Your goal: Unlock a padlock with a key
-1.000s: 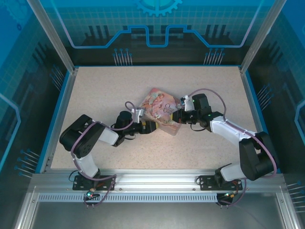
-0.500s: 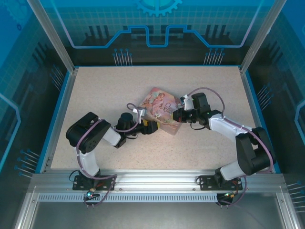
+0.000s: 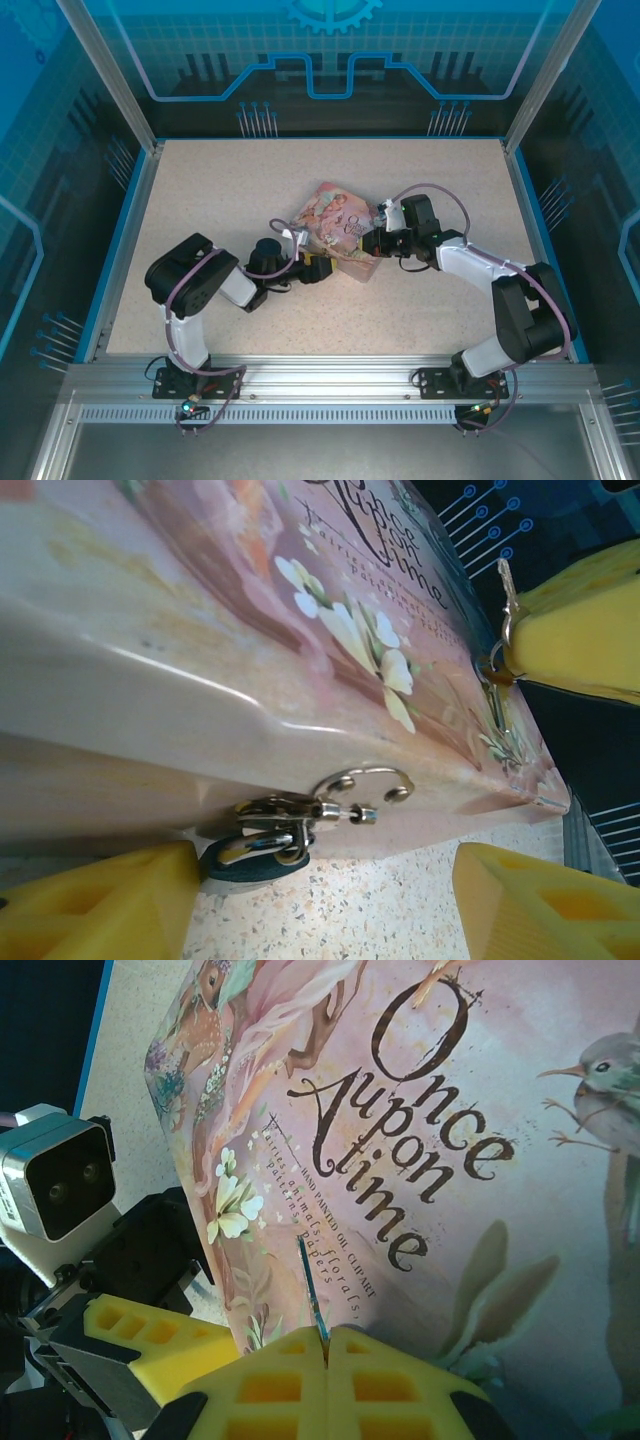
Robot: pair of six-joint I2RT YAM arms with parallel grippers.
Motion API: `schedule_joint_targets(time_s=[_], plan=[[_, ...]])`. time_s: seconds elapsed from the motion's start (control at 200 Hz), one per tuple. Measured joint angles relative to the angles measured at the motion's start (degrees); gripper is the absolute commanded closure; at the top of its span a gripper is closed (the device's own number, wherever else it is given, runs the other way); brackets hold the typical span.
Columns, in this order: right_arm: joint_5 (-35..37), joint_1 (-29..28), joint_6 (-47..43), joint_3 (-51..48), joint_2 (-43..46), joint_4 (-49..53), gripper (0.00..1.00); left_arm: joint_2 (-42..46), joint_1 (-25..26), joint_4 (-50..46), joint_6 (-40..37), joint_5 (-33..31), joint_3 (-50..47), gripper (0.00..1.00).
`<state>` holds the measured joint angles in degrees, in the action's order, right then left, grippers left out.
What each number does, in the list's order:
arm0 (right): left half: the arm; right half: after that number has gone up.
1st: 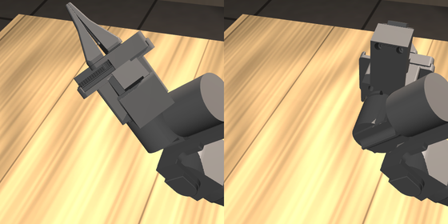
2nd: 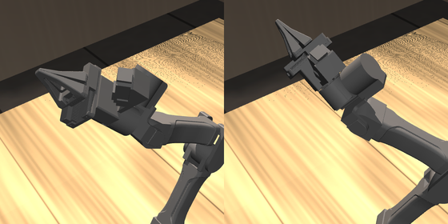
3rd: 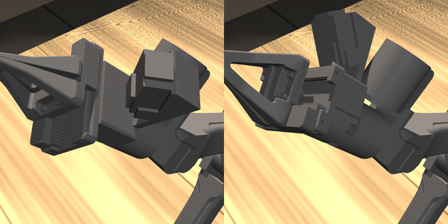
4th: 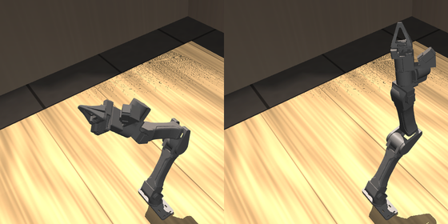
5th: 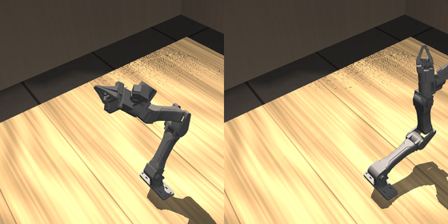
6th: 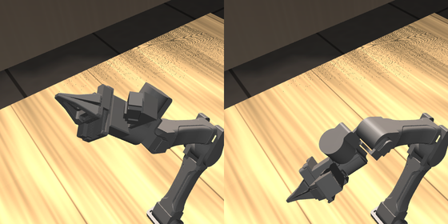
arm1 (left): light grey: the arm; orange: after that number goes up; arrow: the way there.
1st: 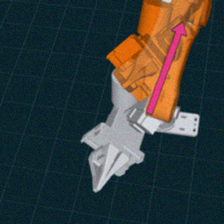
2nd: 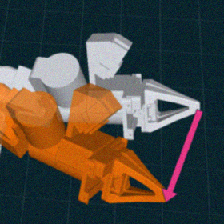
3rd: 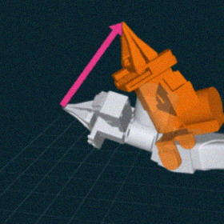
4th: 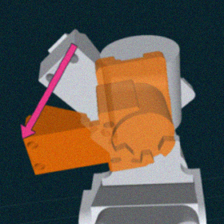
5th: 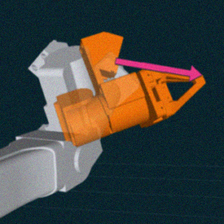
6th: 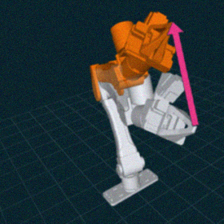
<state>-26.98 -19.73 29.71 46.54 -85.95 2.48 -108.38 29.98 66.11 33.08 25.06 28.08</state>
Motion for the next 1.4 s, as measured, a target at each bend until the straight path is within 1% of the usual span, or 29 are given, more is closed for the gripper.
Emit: schedule_joint_targets(time_s=[0.21, 0.465, 0.615, 0.83, 1.005, 1.396], plan=[[-0.02, 0.02, 0.0, 0.0, -0.13, -0.04, 1.0, 0.31, 0.74, -1.68, -0.33, -0.68, 0.39, 0.32], [0.0, 0.02, 0.0, 0.0, -0.13, -0.04, 1.0, 0.44, 0.96, -5.46, -2.03, -3.37, 1.46, 0.39], [-0.02, 0.04, -0.15, 0.0, -0.11, -0.04, 1.0, 0.42, 1.05, -5.97, -2.58, -3.96, 1.81, 0.41], [-0.02, 0.04, -0.2, 0.0, -0.11, -0.04, 1.0, 0.02, 1.51, -6.78, -3.23, -5.79, 2.71, 0.46], [-0.02, 0.04, -0.17, 0.0, -0.09, -0.04, 1.0, -0.44, 1.92, -6.73, -3.26, -8.31, 2.93, 0.52], [-0.02, 0.31, -0.17, 0.0, 0.9, -0.13, 1.0, -2.01, 2.36, -6.97, -4.15, -13.11, 5.64, 0.55]])
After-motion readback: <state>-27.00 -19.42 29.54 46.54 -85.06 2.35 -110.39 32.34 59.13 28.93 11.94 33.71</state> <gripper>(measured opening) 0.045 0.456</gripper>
